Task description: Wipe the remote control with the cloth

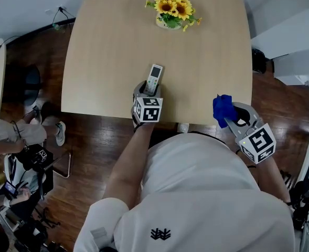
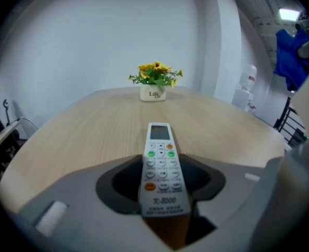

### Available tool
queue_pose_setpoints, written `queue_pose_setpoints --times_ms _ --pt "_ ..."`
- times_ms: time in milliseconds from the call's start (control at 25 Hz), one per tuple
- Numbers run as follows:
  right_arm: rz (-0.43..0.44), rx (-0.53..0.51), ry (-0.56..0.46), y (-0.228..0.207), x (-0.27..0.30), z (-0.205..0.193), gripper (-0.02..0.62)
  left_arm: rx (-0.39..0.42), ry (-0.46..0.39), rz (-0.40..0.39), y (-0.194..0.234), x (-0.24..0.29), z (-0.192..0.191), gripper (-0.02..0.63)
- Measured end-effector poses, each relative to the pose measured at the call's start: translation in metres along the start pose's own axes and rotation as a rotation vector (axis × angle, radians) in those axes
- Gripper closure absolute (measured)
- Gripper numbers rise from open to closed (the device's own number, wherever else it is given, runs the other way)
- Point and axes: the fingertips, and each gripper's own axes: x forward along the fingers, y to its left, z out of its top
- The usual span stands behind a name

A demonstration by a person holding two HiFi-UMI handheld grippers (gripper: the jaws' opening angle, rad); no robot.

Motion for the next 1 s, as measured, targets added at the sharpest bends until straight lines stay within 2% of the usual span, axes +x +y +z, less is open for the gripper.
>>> queue_pose_setpoints --times_ms 120,320,520,760,1000 --pt "-0.007 -0.003 -0.007 -0.001 0.002 0.006 0.515 0.02 0.006 -0.071 -0.007 -0.003 -0.001 0.37" --pt "-0.022 0.011 -0.033 -0.001 0.008 0.017 0.515 0.083 -0.02 -0.142 -0.011 -0.023 0.008 0.37" --pt "-0.059 0.018 -0.095 -0.004 0.015 0.038 0.515 0.129 -0.095 -0.206 -0.012 -0.059 0.042 0.37" --pt "-0.059 -0.035 -0.245 0.011 0.021 0.108 0.515 0.202 -0.211 -0.291 -0.023 -0.115 0.104 0.37" --pt "0.061 -0.118 -0.367 0.067 0.039 0.181 0.515 0.284 -0.303 -0.369 -0.041 -0.155 0.142 0.37"
